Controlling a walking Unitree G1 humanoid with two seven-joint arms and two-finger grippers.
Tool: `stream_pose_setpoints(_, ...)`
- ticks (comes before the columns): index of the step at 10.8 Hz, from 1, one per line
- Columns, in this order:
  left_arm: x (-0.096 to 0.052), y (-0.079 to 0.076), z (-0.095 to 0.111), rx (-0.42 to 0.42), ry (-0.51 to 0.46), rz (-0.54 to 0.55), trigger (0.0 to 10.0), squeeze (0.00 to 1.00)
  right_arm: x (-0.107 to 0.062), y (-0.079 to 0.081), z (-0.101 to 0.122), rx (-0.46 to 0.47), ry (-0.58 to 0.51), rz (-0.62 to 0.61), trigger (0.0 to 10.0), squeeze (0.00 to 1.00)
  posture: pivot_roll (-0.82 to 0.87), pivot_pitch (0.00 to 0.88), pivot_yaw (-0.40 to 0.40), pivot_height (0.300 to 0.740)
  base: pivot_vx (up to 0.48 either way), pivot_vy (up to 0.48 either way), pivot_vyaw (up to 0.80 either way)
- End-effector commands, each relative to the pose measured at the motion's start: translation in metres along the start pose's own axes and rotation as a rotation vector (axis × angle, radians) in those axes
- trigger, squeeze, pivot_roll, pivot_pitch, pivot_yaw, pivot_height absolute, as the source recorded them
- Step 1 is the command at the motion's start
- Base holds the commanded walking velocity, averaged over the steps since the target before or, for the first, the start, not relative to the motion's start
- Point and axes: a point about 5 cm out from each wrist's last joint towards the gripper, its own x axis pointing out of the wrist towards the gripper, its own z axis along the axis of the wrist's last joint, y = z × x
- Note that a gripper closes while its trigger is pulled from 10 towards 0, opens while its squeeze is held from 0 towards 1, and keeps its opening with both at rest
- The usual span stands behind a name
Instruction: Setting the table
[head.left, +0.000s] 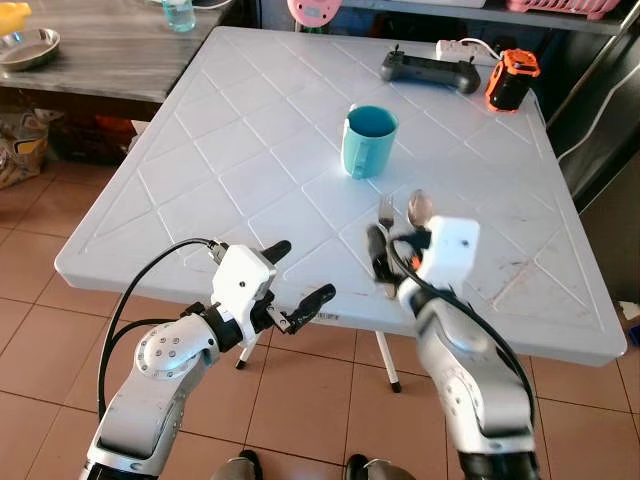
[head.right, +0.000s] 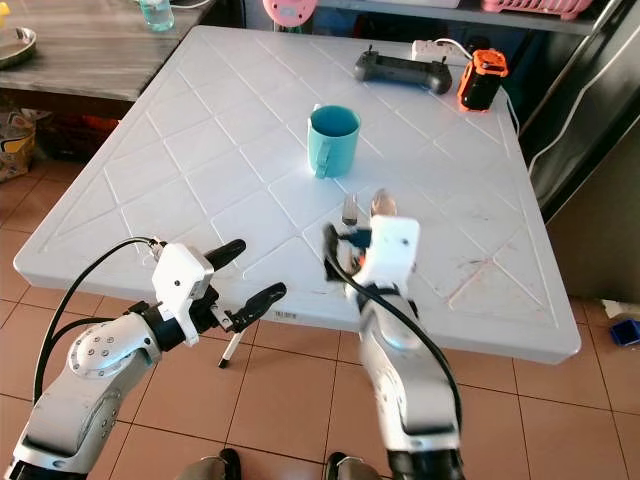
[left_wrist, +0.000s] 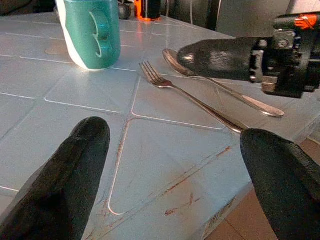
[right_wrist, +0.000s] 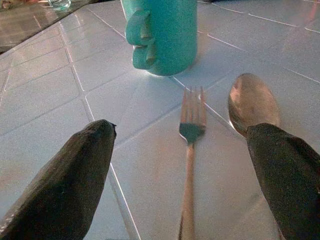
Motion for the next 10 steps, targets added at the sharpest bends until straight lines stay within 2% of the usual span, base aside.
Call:
stream_pose_setpoints(1,-0.001,-0.005,0.001,0.002,0.001,-0.029,10.0,0.00,-0.001,0.013,-0.011,0.079,0.039,0.007,10.0,0.00,0.14,0.212,-0.032,0.740,0.000,0.000,0.00)
stream_pose_setpoints(2,-0.001,-0.008,0.001,-0.006,0.007,-0.042,10.0,0.00,0.002,0.016,-0.016,0.104,0.070,-0.004,10.0,0.00,0.14,0.213,-0.032,0.740,0.000,0.000,0.00)
stream_pose_setpoints(3,-0.001,-0.008,0.000,-0.008,0.011,-0.048,10.0,0.00,0.005,0.018,-0.017,0.113,0.083,-0.001,8.5,0.00,0.14,0.215,-0.030,0.740,0.000,0.000,0.00)
stream_pose_setpoints(4,-0.001,-0.008,0.000,-0.010,0.013,-0.051,10.0,0.00,0.008,0.019,-0.018,0.141,0.100,-0.011,8.6,0.00,0.14,0.216,-0.030,0.740,0.000,0.000,0.00)
stream_pose_setpoints(5,-0.001,-0.008,0.000,-0.012,0.013,-0.055,10.0,0.00,0.011,0.019,-0.019,0.168,0.118,-0.028,7.9,0.00,0.14,0.216,-0.030,0.740,0.000,0.000,0.00)
stream_pose_setpoints(6,-0.002,-0.009,0.000,-0.014,0.015,-0.059,10.0,0.00,0.013,0.020,-0.021,0.179,0.133,-0.024,8.1,0.00,0.14,0.217,-0.031,0.740,0.000,0.000,0.00)
stream_pose_setpoints(7,-0.003,-0.010,-0.001,-0.018,0.019,-0.063,10.0,0.00,0.014,0.018,-0.025,0.197,0.163,-0.048,10.0,0.00,0.14,0.218,-0.031,0.740,0.000,0.000,0.00)
stream_pose_setpoints(10,-0.004,-0.011,-0.002,-0.023,0.025,-0.071,10.0,0.00,0.015,0.011,-0.030,0.199,0.185,-0.098,10.0,0.00,0.14,0.222,-0.032,0.740,0.000,0.000,0.00)
